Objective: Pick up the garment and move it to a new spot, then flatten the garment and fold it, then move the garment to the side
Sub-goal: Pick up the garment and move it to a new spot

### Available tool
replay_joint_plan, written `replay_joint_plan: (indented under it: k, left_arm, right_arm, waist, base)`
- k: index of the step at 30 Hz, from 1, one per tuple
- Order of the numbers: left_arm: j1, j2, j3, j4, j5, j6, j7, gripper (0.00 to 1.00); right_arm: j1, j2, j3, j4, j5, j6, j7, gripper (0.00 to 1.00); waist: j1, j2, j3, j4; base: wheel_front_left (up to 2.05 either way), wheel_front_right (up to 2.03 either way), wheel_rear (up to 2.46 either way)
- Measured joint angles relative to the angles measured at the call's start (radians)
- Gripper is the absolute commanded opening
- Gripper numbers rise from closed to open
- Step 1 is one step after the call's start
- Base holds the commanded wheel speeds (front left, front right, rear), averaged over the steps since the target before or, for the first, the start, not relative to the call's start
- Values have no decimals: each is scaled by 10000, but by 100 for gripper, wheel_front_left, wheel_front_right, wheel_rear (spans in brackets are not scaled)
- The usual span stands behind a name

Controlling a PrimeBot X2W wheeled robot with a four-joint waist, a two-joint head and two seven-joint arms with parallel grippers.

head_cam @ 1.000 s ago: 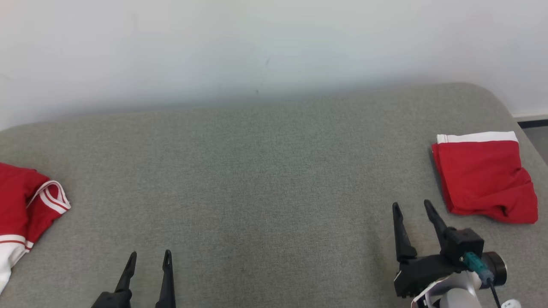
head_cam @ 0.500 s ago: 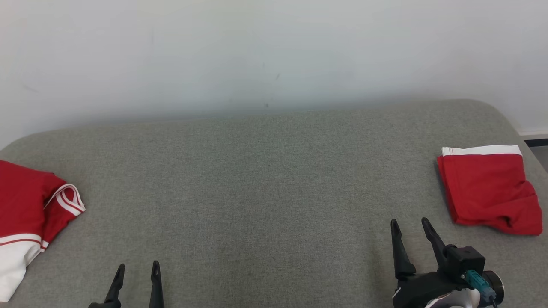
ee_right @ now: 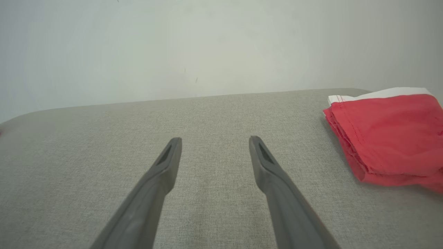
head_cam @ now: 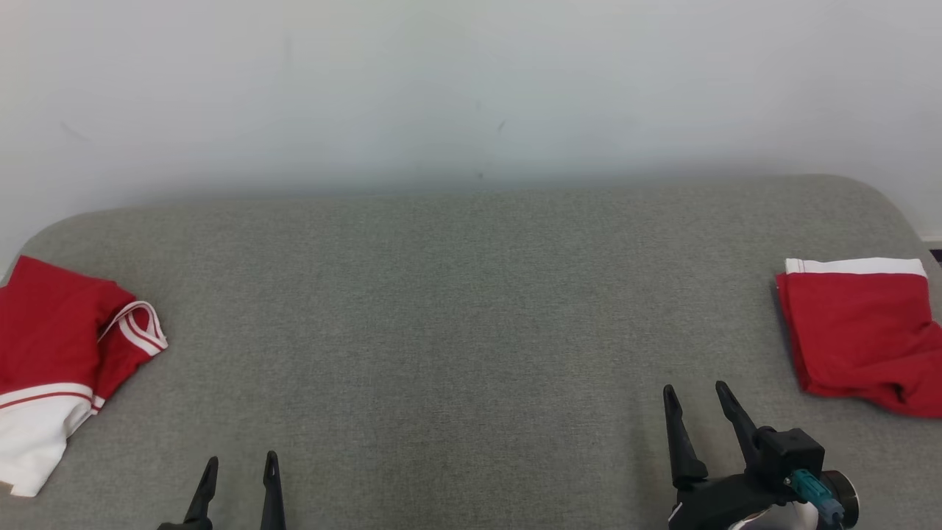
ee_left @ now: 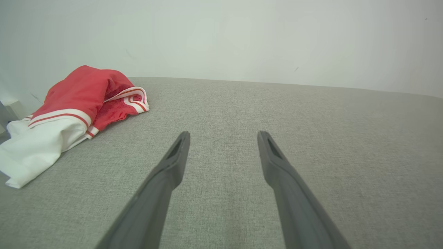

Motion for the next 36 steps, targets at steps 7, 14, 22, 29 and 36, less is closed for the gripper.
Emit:
replay_joint_plan:
  k: [7, 14, 22, 29, 36]
  left_arm:
    - [-13, -2, 40, 36, 6, 65, 2, 100]
    - [46, -2, 261, 86, 59, 13, 4, 100]
    - [126, 0, 571, 115, 107, -10, 2, 100]
    - [194, 2, 798, 115, 88, -13, 2, 100]
    - [392, 2, 1005, 75, 0, 27, 2, 100]
  right_arm:
    - [8, 4, 284, 40, 242, 0, 2, 100]
    - [57, 4, 512, 86, 430, 0, 0, 100]
    - [65, 4, 742, 105, 522, 0, 2, 100]
    - [67, 6, 947, 140, 550, 0, 0, 100]
    - [45, 8, 1141, 196, 608, 0, 0, 100]
  waist:
    - [0, 0, 73, 651]
    - [0, 1, 111, 1617]
    - [0, 1, 146, 2939]
    - [0, 1, 153, 4075]
    - [0, 0, 174, 4965]
  base:
    - [0, 0, 0]
    - [0, 0, 0]
    - [0, 0, 0]
    - [0, 0, 0]
    - [0, 0, 0]
